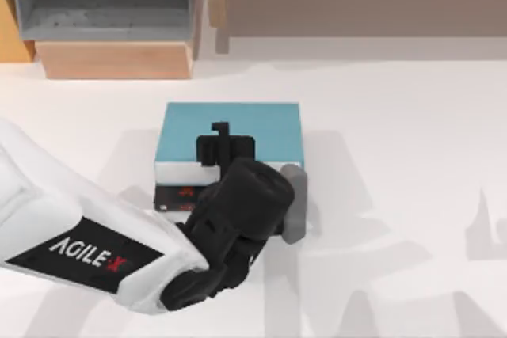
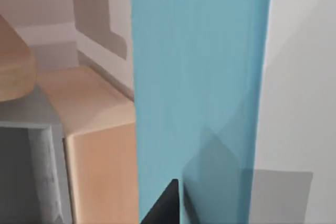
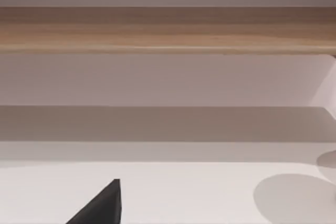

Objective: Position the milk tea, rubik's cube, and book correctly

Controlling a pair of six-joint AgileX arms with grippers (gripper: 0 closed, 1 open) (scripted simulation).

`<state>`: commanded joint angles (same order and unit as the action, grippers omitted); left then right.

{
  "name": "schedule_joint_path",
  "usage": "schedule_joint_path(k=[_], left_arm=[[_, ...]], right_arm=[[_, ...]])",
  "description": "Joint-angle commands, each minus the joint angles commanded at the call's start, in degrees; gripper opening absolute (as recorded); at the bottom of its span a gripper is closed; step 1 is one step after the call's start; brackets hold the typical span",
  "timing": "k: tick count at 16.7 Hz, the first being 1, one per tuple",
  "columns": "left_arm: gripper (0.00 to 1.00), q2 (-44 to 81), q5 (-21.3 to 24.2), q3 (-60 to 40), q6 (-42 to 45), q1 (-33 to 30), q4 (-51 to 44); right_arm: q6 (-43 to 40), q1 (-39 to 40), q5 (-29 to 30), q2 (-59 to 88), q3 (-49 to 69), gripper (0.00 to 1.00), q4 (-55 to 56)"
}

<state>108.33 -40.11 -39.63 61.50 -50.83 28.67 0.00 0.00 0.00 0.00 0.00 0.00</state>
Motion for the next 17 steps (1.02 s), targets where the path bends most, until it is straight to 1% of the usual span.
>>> schedule_joint_path(k=[12, 13, 17], left_arm=[[0.98, 0.0, 0.0, 0.0, 0.0, 0.0, 0.0], [1.0, 0.0, 0.0, 0.0, 0.0, 0.0, 0.0], [1.0, 0.0, 0.0, 0.0, 0.0, 0.0, 0.0]], right_arm=[[0.0, 0.0, 0.0, 0.0, 0.0, 1.0, 0.0], [0.0, 0.0, 0.0, 0.0, 0.0, 1.0, 0.0], [0.0, 0.0, 0.0, 0.0, 0.0, 1.0, 0.0]])
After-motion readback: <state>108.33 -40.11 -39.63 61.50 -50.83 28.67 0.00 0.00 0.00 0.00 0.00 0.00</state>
